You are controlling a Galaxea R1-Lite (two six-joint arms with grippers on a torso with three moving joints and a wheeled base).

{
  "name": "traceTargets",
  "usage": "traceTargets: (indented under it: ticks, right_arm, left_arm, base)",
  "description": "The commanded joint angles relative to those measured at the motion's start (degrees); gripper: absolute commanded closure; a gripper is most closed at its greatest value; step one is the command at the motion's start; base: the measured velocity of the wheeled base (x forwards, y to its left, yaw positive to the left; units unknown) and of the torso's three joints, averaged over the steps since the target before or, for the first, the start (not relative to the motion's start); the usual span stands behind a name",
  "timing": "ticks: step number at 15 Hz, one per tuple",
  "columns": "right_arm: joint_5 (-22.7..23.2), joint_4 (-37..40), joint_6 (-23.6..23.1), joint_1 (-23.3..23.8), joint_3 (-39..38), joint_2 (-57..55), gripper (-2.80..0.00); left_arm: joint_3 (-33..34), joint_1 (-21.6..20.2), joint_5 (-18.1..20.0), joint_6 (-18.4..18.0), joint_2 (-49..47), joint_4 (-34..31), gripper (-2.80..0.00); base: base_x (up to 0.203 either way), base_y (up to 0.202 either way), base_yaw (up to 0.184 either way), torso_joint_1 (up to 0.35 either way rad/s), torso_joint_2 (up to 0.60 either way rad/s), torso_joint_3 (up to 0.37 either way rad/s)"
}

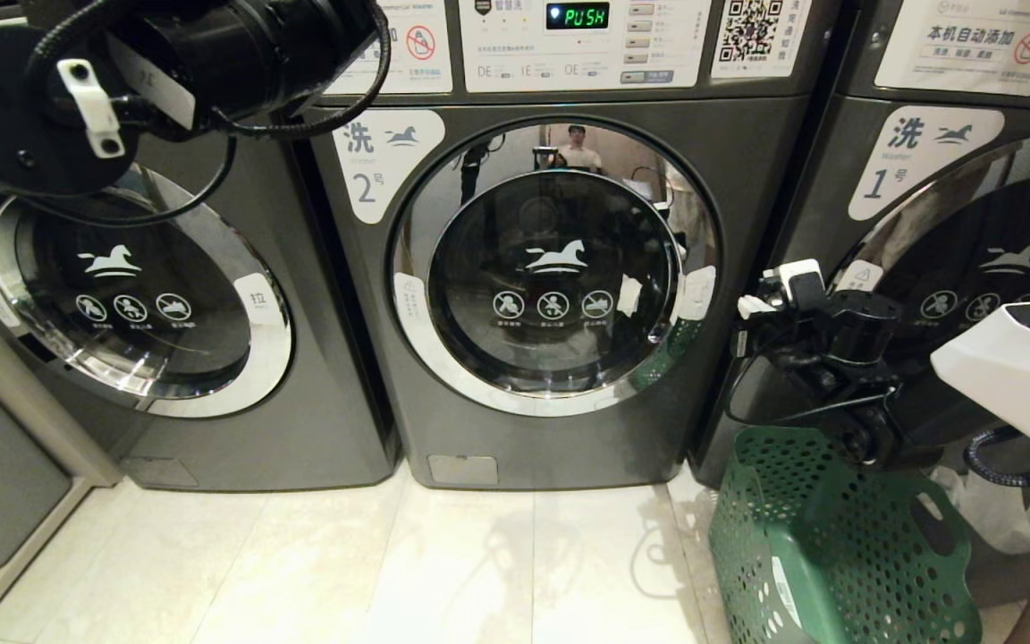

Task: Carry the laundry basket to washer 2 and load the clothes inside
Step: Press the washing machine door tightly with the right hand

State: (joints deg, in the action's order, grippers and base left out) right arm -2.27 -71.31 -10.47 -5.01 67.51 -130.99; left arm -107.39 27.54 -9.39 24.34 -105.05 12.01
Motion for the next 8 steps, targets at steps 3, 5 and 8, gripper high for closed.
traceTargets:
  ticks: [3, 5, 8]
  right_arm:
    - [0.73, -0.54, 0.09, 0.11, 7.63, -5.93, 0.00]
    - [0.77, -0.52, 0.10, 0.16, 11.37, -8.56, 0.00]
    - [0.85, -0.50, 0.18, 0.10, 18.32, -13.26, 0.00]
  left_arm:
    - [0.57, 0.10, -5.12, -7.98, 2.28, 0.36, 0.00]
    - [3.10, -0.69, -9.11, -13.89, 5.13, 0.83, 0.00]
    - [7.71, -1.05, -9.77, -15.12, 11.22, 0.57, 0.00]
  base:
    - [0.000, 0.000, 0.000, 0.000, 0.00, 0.000]
    - [0.000, 0.000, 0.000, 0.000, 0.00, 0.000]
    - [0.000, 0.000, 0.000, 0.000, 0.00, 0.000]
